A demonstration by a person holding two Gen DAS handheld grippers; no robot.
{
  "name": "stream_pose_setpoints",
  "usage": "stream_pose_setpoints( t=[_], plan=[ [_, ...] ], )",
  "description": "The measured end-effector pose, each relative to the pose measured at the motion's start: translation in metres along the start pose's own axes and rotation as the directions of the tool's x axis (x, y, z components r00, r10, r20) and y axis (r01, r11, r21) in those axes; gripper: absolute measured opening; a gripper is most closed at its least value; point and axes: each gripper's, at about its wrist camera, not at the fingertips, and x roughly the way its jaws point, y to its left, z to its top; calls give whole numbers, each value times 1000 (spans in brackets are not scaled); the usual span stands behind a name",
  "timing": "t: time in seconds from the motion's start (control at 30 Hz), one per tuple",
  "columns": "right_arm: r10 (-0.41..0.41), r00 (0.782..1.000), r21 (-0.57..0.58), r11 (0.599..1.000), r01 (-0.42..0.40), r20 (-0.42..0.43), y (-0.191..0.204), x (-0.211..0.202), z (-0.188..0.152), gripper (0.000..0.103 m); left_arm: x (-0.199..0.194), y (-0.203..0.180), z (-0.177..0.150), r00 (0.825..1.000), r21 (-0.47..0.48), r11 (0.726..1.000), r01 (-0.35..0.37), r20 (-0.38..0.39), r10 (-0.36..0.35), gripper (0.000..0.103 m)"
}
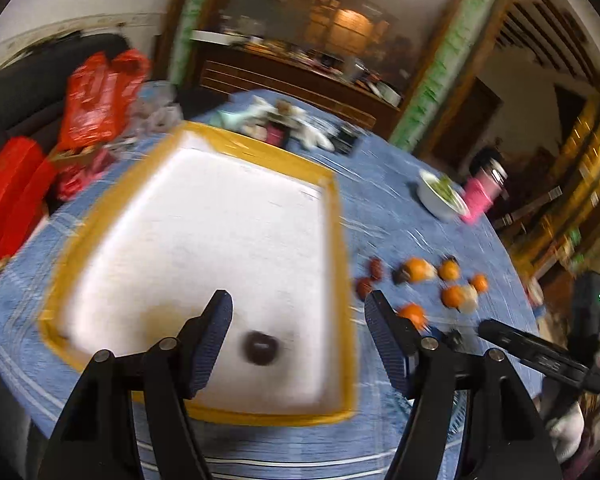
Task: Organize fruits
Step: 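Grasp a mandarin with the left tool while the right tool grasps another dark plum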
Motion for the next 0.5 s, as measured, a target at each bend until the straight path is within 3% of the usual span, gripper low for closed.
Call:
stream_pose_setpoints(
  t=[0.13,0.27,0.43,0.5],
  plan=[
    [-5,999,13,1000,6,-39,-13,16,-8,59,23,-48,-9,997,108,993,55,-64,-48,68],
    [-48,997,-42,998,45,-68,-8,36,-8,58,45,-80,-16,992,188,980,63,-117,-41,68],
    [-99,991,-92,992,91,-84,-16,44,-16,31,72,-106,-17,987,251,966,60,-159,-20,68],
    [-70,994,-72,995,64,-85,-23,41,-15,30,86,-115,-17,985,278,959,50,-171,-1,68]
  ],
)
